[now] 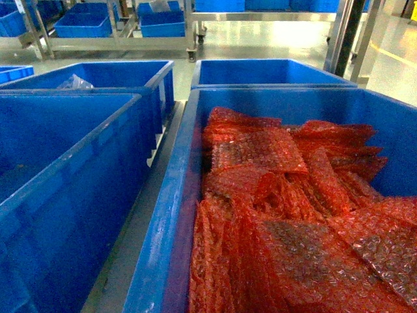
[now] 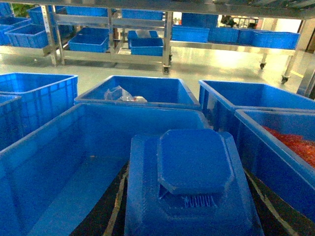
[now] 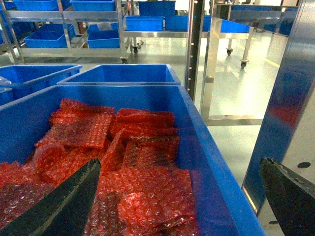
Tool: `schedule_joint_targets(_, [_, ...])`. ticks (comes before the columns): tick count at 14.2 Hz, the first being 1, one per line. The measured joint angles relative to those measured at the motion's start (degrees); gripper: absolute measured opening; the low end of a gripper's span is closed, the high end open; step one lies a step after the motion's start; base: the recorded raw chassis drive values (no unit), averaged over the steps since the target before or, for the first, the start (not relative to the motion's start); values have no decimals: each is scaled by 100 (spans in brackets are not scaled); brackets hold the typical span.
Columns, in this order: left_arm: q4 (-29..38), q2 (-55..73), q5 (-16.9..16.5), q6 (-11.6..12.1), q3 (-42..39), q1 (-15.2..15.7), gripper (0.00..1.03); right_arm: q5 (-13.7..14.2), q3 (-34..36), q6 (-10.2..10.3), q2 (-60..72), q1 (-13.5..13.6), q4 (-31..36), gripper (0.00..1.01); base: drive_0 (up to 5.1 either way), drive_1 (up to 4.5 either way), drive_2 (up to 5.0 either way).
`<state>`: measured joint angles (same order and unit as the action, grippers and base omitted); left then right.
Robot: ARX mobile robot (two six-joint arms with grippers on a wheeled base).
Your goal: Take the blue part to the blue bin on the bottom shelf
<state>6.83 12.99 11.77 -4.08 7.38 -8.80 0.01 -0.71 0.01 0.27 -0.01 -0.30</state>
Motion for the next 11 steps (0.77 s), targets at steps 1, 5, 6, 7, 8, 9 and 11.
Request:
schedule_joint_targets(1, [-2,0,0,-2,0,0,43,0,0,0,0,0,0,98,0,0,0])
schedule_joint_targets(5, [-2,0,-2,-2,0,0,43,0,0,0,0,0,0,98,0,0,0])
schedule_joint_targets(6, [-2,0,0,-2,0,0,43,0,0,0,0,0,0,98,0,0,0])
schedule_joint_targets(7, [-2,0,0,-2,0,0,43,0,0,0,0,0,0,98,0,0,0])
schedule_joint_targets(8, [-2,0,0,-2,0,0,43,0,0,0,0,0,0,98,0,0,0])
schedule_joint_targets(9, [-2,0,0,-2,0,0,43,0,0,0,0,0,0,98,0,0,0])
schedule_joint_targets(11, [-2,0,0,-2,0,0,43,0,0,0,0,0,0,98,0,0,0])
